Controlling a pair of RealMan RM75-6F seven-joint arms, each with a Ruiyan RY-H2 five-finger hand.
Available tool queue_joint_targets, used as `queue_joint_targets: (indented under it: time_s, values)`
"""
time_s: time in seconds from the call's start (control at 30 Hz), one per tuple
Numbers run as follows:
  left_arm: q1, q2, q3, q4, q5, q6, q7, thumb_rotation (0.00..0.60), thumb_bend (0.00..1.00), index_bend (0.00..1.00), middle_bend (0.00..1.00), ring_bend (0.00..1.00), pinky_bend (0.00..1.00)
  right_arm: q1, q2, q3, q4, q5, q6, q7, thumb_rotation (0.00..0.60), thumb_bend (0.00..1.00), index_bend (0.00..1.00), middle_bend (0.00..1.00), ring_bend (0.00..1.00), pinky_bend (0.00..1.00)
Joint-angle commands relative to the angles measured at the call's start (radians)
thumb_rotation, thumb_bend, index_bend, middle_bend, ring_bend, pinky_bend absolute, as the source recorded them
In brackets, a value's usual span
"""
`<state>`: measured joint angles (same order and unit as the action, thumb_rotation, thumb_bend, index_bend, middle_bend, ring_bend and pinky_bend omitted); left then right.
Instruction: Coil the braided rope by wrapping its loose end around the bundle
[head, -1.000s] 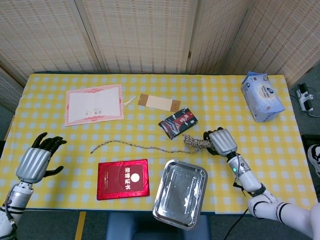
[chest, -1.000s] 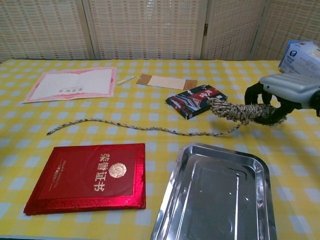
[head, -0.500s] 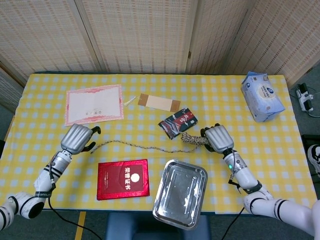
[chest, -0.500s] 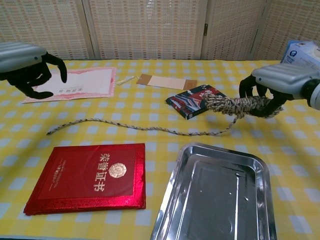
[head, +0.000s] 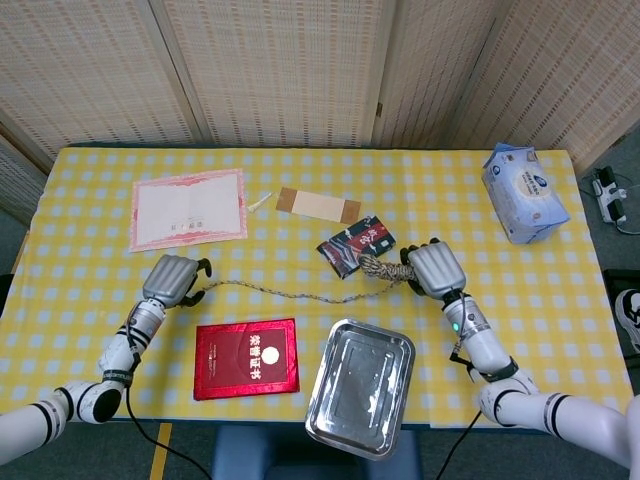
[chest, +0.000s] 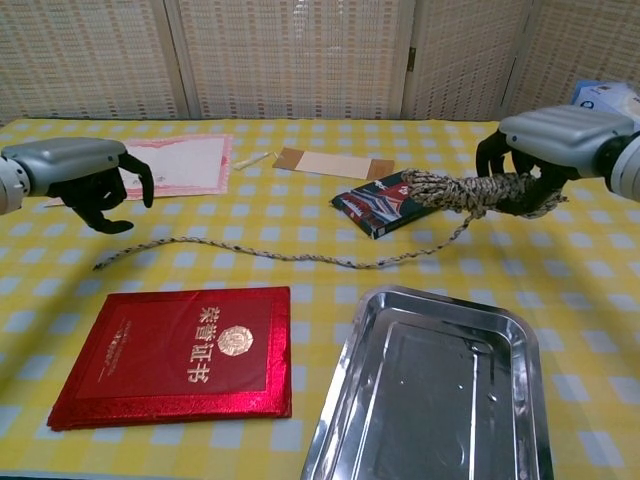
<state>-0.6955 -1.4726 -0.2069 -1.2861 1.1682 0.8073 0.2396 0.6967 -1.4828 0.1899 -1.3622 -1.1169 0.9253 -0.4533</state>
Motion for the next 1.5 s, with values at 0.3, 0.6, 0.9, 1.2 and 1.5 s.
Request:
queue_joint_targets:
  time_s: [0.3,0.6,0.9,1.2,1.5]
  values:
    - [-0.033,-0.094,0.001,0.093,-0.112,-0.008,0.051,0.6,0.37,0.49,0.91,0.84,0.78,0.009,-0.001,-0.007,-0.004,0.013,0.003,-0.003,0.6,0.5,0.6,0.58,0.64,0.39]
    - [-0.054,-0.159,0.0,0.186,-0.187,-0.019,0.089,0.6,0.37,0.5,0.91,0.84,0.78,0.014,-0.007,-0.015,0.009,0.019,0.001,0.004,0.6,0.5,0.6,0.58,0.64,0.39]
    - [-0.069,-0.188,-0.002,0.222,-0.239,-0.045,0.098,0.6,0.37,0.54,0.91,0.84,0.78,0.02,-0.015,-0.02,0.031,0.025,-0.004,0.014,0.6,0.5,0.6,0.58,0.64,0.39]
    - [-0.083,-0.209,-0.002,0.263,-0.283,-0.068,0.114,0.6,0.38,0.54,0.91,0.84,0.78,0.024,-0.022,-0.025,0.045,0.028,-0.009,0.019,0.6,0.5,0.6,0.58,0.65,0.39]
    - [-0.086,-0.206,0.001,0.267,-0.298,-0.079,0.107,0.6,0.44,0.56,0.91,0.84,0.78,0.026,-0.028,-0.028,0.053,0.033,-0.011,0.02,0.6,0.5,0.6,0.58,0.64,0.39]
